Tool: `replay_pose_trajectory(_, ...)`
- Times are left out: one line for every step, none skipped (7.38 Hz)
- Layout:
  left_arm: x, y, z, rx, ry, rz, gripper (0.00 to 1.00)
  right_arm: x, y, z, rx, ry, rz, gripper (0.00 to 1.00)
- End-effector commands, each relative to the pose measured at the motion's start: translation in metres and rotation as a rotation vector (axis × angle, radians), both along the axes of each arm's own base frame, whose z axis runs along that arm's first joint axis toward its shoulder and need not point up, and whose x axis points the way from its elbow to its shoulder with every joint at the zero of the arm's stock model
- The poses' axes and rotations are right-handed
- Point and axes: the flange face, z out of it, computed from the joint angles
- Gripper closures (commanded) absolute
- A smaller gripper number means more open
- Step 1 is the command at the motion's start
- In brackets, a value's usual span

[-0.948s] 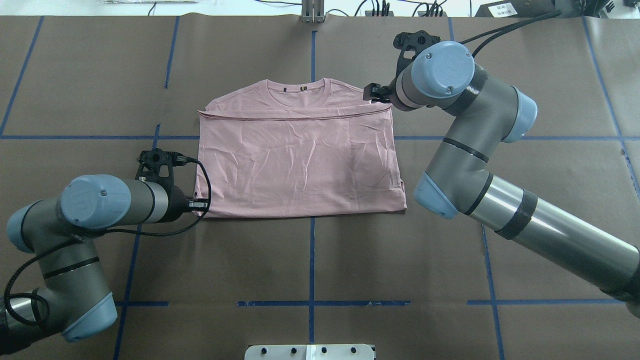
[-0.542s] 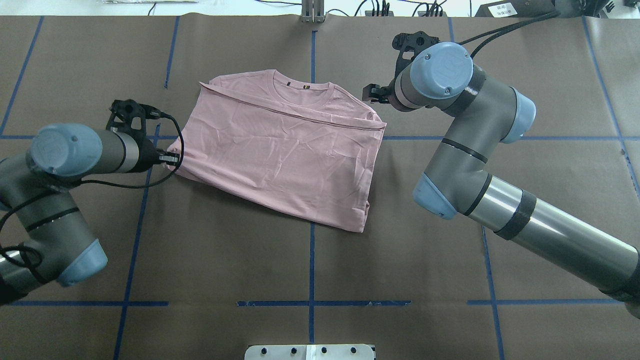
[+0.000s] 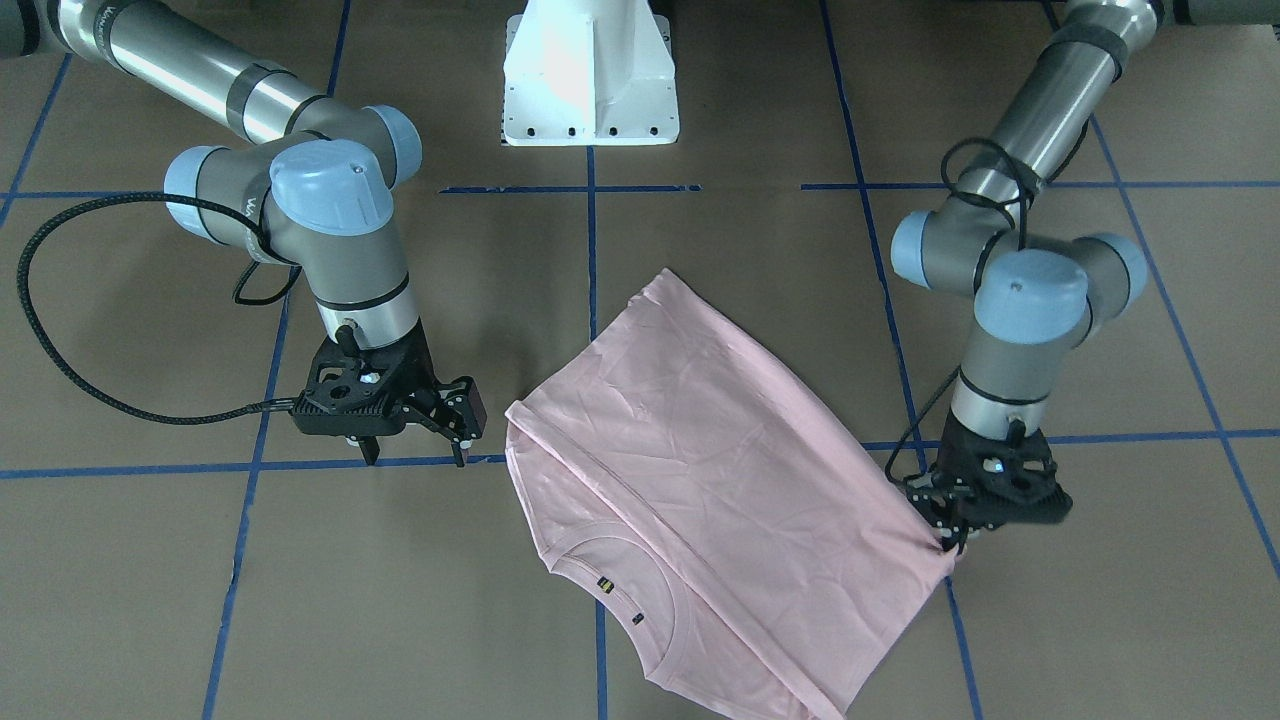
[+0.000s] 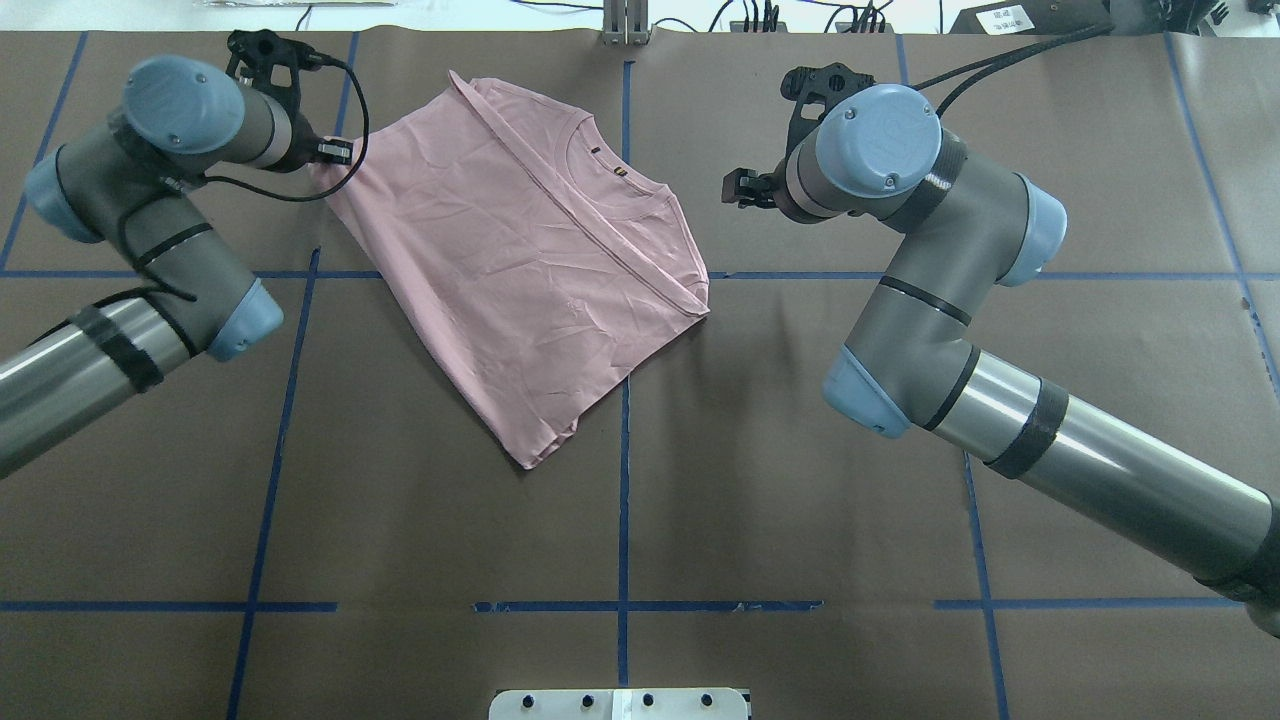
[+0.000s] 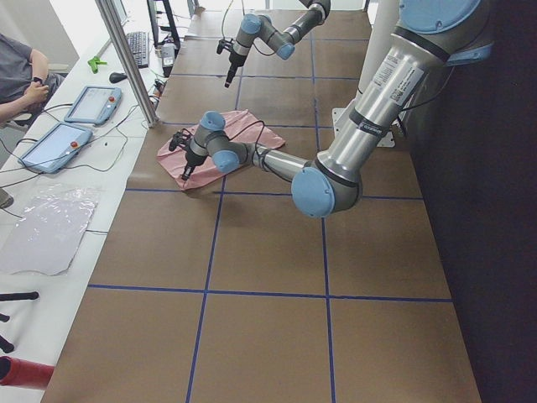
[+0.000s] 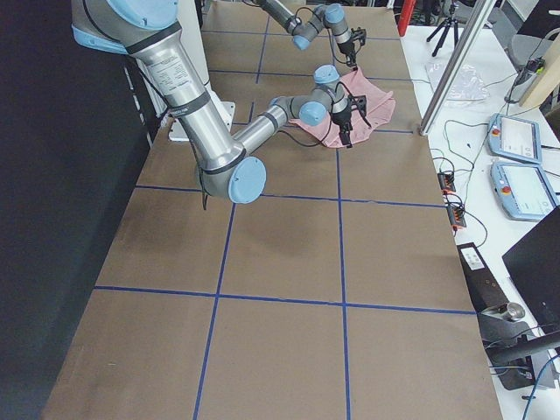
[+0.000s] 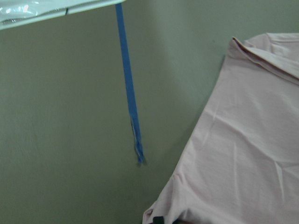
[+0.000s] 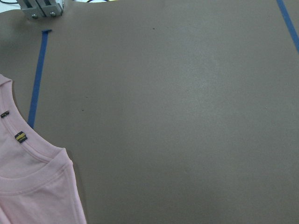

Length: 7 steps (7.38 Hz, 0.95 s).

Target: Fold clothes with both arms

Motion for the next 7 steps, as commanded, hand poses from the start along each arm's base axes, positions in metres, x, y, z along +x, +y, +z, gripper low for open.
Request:
replay_pose_trajectory(0.009,-0.052,-0.015,0.024,0.015,-0.028,1.00,0.000,0.000,-0.002,0.003,-0.003,0.000,0.00)
replay_pose_trajectory(0.005,-0.047,0.002,0.014,0.002,-0.024,0.49,-0.001,0.000,-0.004,0.001,-0.006,0.003,0.00)
replay_pose_trajectory(-0.007,-0.036,0.020,0.063,-0.025,0.014,0.00,-0.004,-0.002,-0.011,-0.005,-0.015,0.012,0.01)
replay_pose_trajectory(-0.032,-0.041,0.020,0.089,-0.017,0.081,0.00,-0.018,-0.013,-0.026,-0.042,-0.040,0.046,0.07)
replay_pose_trajectory(-0.043,-0.036,0.028,0.087,0.007,0.137,0.00,-0.057,-0.028,-0.046,-0.103,-0.054,0.075,0.14)
replay_pose_trajectory(-0.047,-0.030,0.025,0.099,0.018,0.134,0.00,-0.092,-0.035,-0.074,-0.133,-0.059,0.077,0.20)
replay_pose_trajectory(-0.048,-0.029,0.021,0.106,0.023,0.131,0.00,-0.116,-0.028,-0.087,-0.148,-0.058,0.063,0.25)
